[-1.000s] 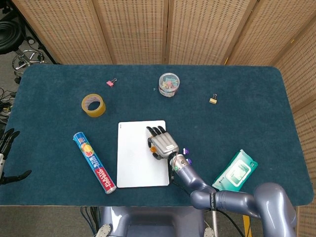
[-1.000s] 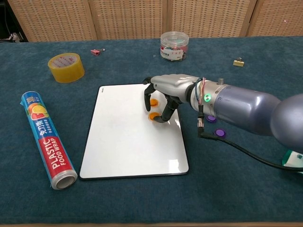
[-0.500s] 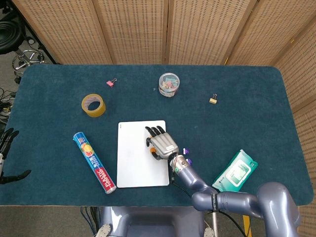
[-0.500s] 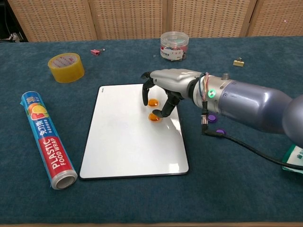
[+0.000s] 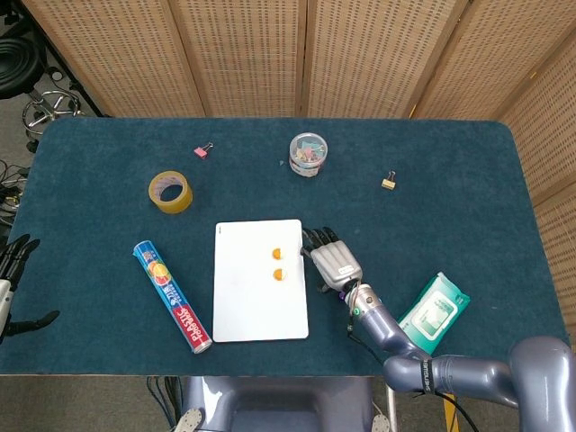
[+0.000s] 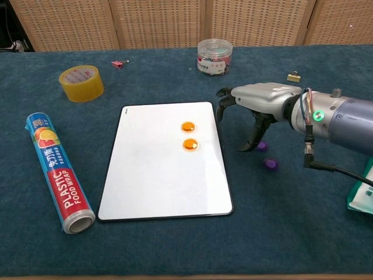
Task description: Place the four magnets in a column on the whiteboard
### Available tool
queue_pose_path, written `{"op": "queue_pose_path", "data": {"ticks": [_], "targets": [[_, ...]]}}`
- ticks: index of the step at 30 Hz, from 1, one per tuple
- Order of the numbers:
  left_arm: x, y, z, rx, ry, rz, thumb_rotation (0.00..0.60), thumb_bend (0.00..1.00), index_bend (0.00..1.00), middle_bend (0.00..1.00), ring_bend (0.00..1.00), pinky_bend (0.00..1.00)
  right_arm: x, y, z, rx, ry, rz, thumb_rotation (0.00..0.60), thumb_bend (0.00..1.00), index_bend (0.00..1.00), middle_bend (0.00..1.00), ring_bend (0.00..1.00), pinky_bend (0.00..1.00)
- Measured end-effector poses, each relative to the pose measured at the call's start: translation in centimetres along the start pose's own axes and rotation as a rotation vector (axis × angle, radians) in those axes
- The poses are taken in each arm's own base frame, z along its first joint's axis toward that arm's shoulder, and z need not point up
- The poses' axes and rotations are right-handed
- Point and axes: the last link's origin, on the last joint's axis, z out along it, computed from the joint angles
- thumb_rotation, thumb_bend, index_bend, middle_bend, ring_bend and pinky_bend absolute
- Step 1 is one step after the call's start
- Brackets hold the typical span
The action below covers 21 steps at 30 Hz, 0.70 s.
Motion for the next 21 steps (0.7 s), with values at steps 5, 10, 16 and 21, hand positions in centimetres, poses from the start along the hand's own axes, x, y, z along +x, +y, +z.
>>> {"op": "queue_pose_path", "data": {"ticks": [5,10,16,21], "targets": [[0.0,0.0,-0.1,0.004,0.002,-0.001,0.600,0.00,0.00,0.00,0.00,0.00,-0.2,1.1,-0.1,-0.023,0.001,0.001,0.600,0.23,0.38,0.00,0.00,0.00],[0.1,-0.1,0.0,0.008,0.005,-0.003,0.600,0.00,0.00,0.00,0.00,0.00,-0.3,1.6,-0.2,-0.032,-0.007,-0.001,0.600,0.23,0.39,0.00,0.00,0.00],[0.0,-0.1,0.0,0.006,0.000,-0.002,0.600,0.00,0.00,0.00,0.00,0.00,-0.8,2.2,-0.6,-0.043,-0.018,-0.013,0.600,0.23,0.42,0.00,0.00,0.00],[0.0,-0.1,0.0,0.008,0.003,-0.005,0.600,0.00,0.00,0.00,0.00,0.00,-1.2,3.0,-0.7,-0.066,-0.028,-0.009,0.600,0.23,0.45,0.00,0.00,0.00]]}}
